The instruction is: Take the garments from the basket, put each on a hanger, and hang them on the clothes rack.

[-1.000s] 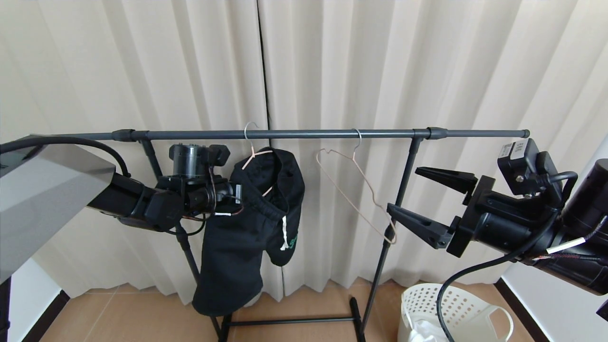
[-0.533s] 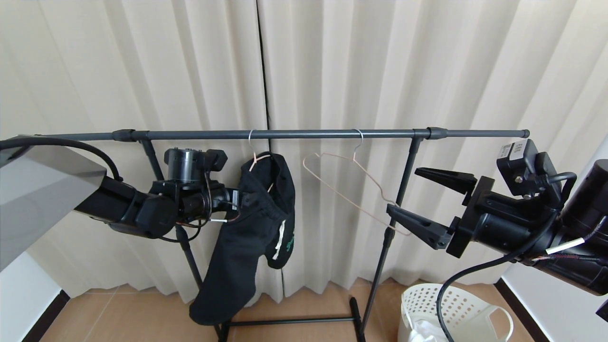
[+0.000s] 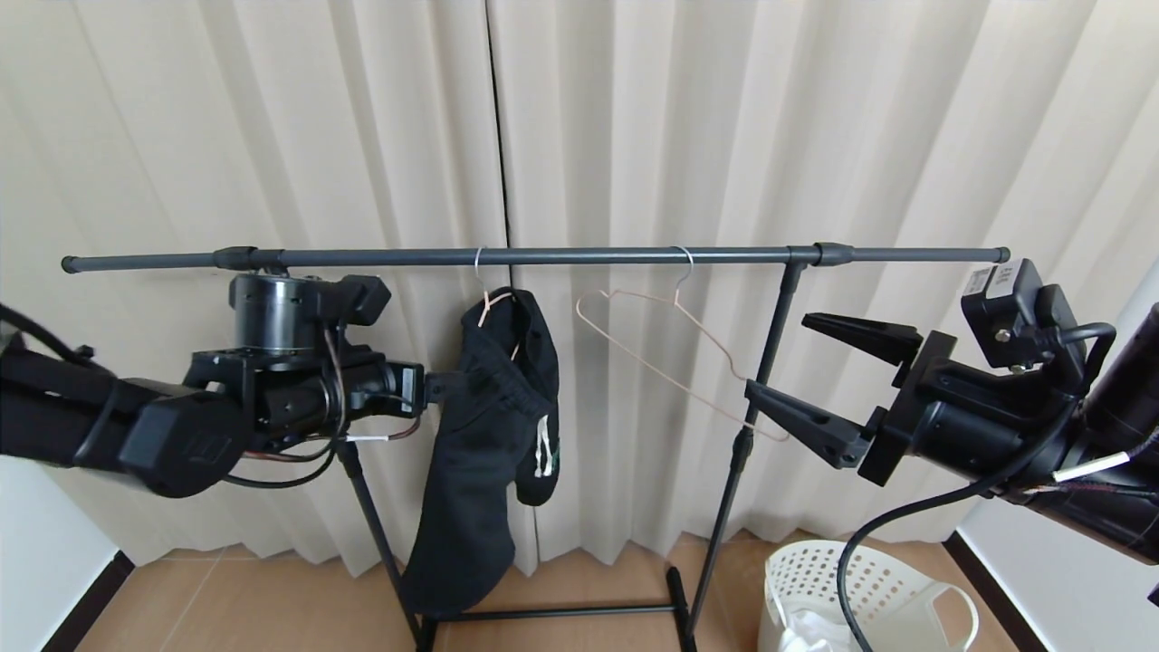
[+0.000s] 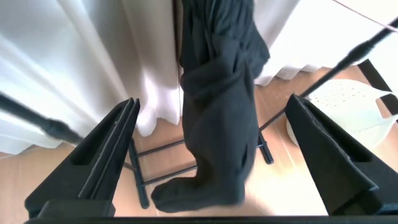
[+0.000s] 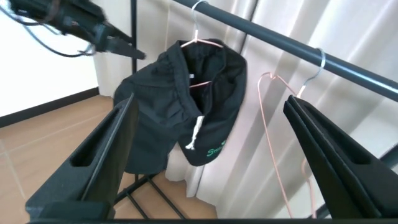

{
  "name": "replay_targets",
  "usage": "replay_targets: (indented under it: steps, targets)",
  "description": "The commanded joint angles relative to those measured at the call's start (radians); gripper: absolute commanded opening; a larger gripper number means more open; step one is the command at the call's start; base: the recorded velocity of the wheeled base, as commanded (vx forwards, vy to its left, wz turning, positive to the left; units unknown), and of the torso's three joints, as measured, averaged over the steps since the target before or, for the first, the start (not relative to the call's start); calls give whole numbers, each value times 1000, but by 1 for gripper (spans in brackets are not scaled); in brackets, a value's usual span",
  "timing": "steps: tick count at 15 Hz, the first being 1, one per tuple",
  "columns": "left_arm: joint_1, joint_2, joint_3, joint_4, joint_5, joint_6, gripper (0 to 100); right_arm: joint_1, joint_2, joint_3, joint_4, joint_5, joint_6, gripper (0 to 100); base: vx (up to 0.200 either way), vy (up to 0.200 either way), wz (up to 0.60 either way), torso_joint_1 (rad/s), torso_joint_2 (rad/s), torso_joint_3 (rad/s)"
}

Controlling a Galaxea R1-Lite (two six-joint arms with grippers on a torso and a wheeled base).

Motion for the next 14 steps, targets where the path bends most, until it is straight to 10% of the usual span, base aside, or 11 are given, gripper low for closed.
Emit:
replay_targets:
  steps: [1,6,12,14]
  targets:
    - [-19,-240,172,-3,-4,0,100,12,-25,5,1,-17,0,100,0,0,0,0,0,0]
    - [-83,-557,538,-65,-4,0,100,24,-89,47,6,-201,0,100,0,0,0,0,0,0]
    - [-112,-878,856,-94,4,4,100,30,-421,471,59,-420,-34,100,0,0,0,0,0,0]
    - [-109,-947,900,-89,4,4,100,30,-525,471,165,-454,-17,100,0,0,0,0,0,0]
